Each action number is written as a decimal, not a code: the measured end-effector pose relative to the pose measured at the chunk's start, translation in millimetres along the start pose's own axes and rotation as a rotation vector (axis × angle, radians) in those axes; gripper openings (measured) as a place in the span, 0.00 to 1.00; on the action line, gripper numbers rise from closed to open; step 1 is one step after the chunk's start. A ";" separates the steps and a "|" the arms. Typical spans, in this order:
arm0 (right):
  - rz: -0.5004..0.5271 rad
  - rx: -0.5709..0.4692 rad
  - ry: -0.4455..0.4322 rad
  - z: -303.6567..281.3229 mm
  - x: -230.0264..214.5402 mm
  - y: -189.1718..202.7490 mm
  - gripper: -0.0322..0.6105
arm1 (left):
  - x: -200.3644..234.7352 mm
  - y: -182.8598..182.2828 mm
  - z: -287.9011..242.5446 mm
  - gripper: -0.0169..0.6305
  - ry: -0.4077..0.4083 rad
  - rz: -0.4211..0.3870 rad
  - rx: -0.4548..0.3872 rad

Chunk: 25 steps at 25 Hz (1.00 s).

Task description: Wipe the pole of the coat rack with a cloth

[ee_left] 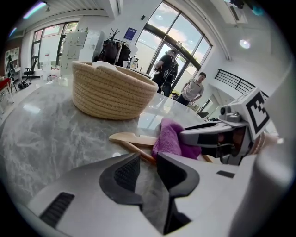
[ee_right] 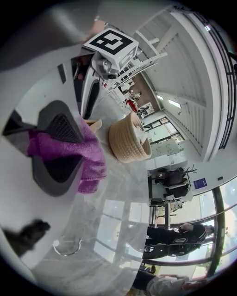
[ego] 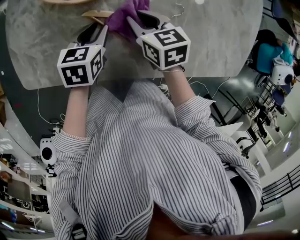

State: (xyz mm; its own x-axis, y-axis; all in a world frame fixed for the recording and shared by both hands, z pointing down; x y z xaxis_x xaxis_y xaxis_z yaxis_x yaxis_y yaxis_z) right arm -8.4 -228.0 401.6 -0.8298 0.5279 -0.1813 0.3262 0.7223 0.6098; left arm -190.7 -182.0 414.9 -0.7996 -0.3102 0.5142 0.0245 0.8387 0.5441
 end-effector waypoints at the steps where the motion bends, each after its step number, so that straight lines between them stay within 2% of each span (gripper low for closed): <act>1: 0.000 0.000 -0.001 -1.3 0.8 -1.1 0.19 | 0.2 -0.1 -0.2 0.21 0.005 -0.004 0.004; 12: 0.002 -0.003 -0.023 -17.2 21.5 -18.6 0.19 | 2.7 -1.6 1.6 0.19 0.036 -0.040 0.038; 25: 0.038 -0.028 -0.001 -13.6 38.0 -29.8 0.19 | 4.3 -3.5 2.9 0.17 0.066 -0.063 0.060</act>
State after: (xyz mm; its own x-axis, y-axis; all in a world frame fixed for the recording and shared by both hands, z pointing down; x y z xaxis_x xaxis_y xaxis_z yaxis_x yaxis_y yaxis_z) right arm -55.8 -235.6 387.0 -0.8164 0.5552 -0.1588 0.3447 0.6893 0.6373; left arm -196.0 -185.0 413.3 -0.7574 -0.3901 0.5236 -0.0620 0.8412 0.5371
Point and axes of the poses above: the fingertips, and each gripper's own axes: z backward along the fingers, x to its left, y out of its underside, the point moved 10 cm from there along z, backward along the fingers, and after that the axes turned 9 degrees about y, right-handed, at the moved point
